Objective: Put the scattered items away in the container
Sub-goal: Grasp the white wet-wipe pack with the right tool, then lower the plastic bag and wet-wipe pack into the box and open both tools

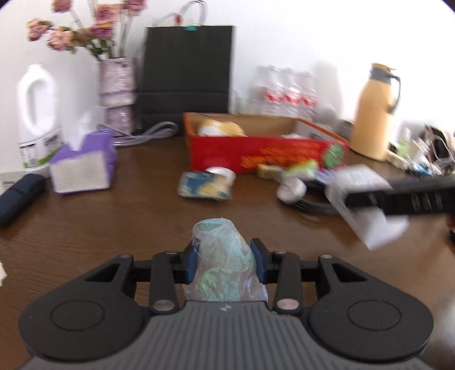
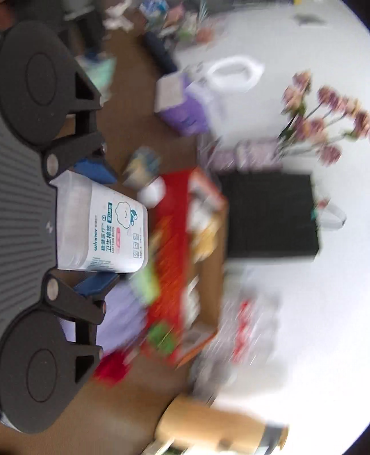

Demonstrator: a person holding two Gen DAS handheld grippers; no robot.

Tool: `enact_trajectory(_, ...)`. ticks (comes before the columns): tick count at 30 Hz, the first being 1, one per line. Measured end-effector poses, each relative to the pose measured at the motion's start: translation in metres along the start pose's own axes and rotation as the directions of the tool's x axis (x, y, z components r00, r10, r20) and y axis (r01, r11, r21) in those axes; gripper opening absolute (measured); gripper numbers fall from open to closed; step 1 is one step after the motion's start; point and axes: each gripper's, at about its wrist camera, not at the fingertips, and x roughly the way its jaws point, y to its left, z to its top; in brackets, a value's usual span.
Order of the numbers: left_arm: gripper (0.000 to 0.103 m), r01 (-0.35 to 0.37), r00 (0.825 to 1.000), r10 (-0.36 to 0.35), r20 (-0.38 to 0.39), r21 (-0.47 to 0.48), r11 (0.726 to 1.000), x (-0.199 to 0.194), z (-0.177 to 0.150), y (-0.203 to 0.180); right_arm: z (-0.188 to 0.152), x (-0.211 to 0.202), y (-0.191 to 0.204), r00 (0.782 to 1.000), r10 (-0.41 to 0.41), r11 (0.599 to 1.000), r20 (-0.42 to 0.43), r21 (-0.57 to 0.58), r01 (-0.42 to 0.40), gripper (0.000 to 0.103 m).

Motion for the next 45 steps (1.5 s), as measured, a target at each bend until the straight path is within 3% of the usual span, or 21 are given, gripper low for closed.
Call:
enact_trajectory(5, 0.043, 0.045, 0.999, -0.044, -0.018, 0.049, 0.998, -0.006, -0.013, -0.035, -0.047, -0.020, -0.038, 0.996, -0.033, 0.994, -0.082, 0.096, 0.041, 0.068)
enact_trajectory(8, 0.053, 0.034, 0.999, -0.033, -0.018, 0.074, 0.997, -0.010, -0.019, -0.051, -0.058, -0.029, -0.044, 0.998, -0.008, 0.993, -0.070, 0.114, 0.016, 0.068)
enact_trajectory(10, 0.066, 0.023, 1.000, -0.021, -0.023, 0.081, 0.996, -0.013, -0.020, -0.056, -0.061, -0.033, -0.044, 0.998, 0.001, 0.994, -0.065, 0.111, 0.006, 0.069)
enact_trajectory(13, 0.074, 0.002, 1.000, 0.000, -0.031, 0.077, 0.997, -0.016, -0.021, -0.057, -0.063, -0.035, -0.041, 0.998, -0.010, 0.996, -0.060, 0.089, 0.015, 0.081)
enact_trajectory(15, 0.073, 0.000, 0.999, 0.004, -0.053, 0.069, 0.998, -0.014, -0.022, -0.056, -0.065, -0.033, -0.039, 0.998, -0.022, 0.997, -0.056, 0.076, 0.026, 0.082)
enact_trajectory(16, 0.061, 0.009, 0.997, -0.005, -0.072, 0.063, 0.998, -0.011, -0.023, -0.056, -0.066, -0.031, -0.038, 0.998, -0.024, 0.997, -0.063, 0.079, 0.029, 0.082)
enact_trajectory(19, 0.046, 0.025, 0.996, -0.022, -0.087, 0.035, 0.999, -0.005, -0.022, -0.054, -0.070, -0.022, -0.036, 0.996, -0.031, 0.996, -0.080, 0.080, 0.037, 0.067)
enact_trajectory(21, 0.041, 0.003, 0.997, -0.002, -0.073, 0.016, 1.000, -0.003, -0.016, -0.052, -0.071, -0.020, -0.036, 0.997, -0.035, 0.995, -0.061, 0.089, 0.041, 0.065)
enact_trajectory(24, 0.039, -0.066, 0.996, 0.066, 0.053, 0.002, 0.998, -0.004, 0.010, -0.054, -0.060, -0.024, -0.040, 1.000, -0.029, 0.993, -0.004, 0.114, 0.030, 0.065)
enact_trajectory(26, 0.039, -0.077, 0.980, 0.077, 0.181, -0.011, 0.997, -0.010, 0.039, -0.053, -0.038, -0.034, -0.041, 0.994, -0.038, 0.995, 0.103, 0.098, 0.028, 0.065)
enact_trajectory(28, 0.039, -0.085, 0.957, 0.089, 0.275, -0.027, 0.996, -0.015, 0.074, -0.051, -0.008, -0.048, -0.046, 0.971, -0.055, 0.996, 0.234, 0.081, 0.037, 0.065)
enact_trajectory(30, 0.039, -0.079, 0.940, 0.084, 0.329, -0.028, 0.996, -0.015, 0.105, -0.048, 0.025, -0.057, -0.053, 0.941, -0.070, 0.996, 0.332, 0.072, 0.049, 0.065)
enact_trajectory(34, 0.040, -0.080, 0.923, 0.091, 0.374, -0.044, 0.996, -0.003, 0.143, -0.041, 0.081, -0.057, -0.072, 0.910, -0.071, 0.996, 0.408, 0.076, 0.044, 0.065)
enact_trajectory(35, 0.040, -0.072, 0.930, 0.084, 0.359, -0.045, 0.996, 0.004, 0.152, -0.039, 0.092, -0.054, -0.076, 0.909, -0.069, 0.996, 0.411, 0.073, 0.042, 0.065)
enact_trajectory(37, 0.041, -0.010, 0.960, 0.016, 0.280, -0.023, 1.000, 0.032, 0.182, -0.036, 0.120, -0.041, -0.086, 0.921, -0.039, 0.998, 0.387, 0.053, 0.021, 0.065)
enact_trajectory(39, 0.041, 0.103, 0.990, -0.098, 0.106, -0.047, 0.994, 0.079, 0.219, -0.028, 0.162, -0.011, -0.099, 0.960, 0.042, 0.999, 0.277, 0.020, -0.050, 0.065)
enact_trajectory(40, 0.041, 0.137, 0.991, -0.137, 0.006, -0.080, 0.987, 0.107, 0.236, -0.024, 0.185, 0.009, -0.108, 0.975, 0.085, 0.995, 0.204, 0.025, -0.092, 0.065)
enact_trajectory(42, 0.041, 0.128, 0.976, -0.145, -0.163, -0.107, 0.986, 0.163, 0.258, -0.021, 0.224, 0.054, -0.121, 0.990, 0.123, 0.990, 0.066, 0.060, -0.128, 0.065)
enact_trajectory(45, 0.041, 0.062, 0.931, -0.110, -0.347, -0.145, 0.988, 0.242, 0.273, -0.012, 0.269, 0.120, -0.137, 0.988, 0.114, 0.991, -0.100, 0.084, -0.106, 0.065)
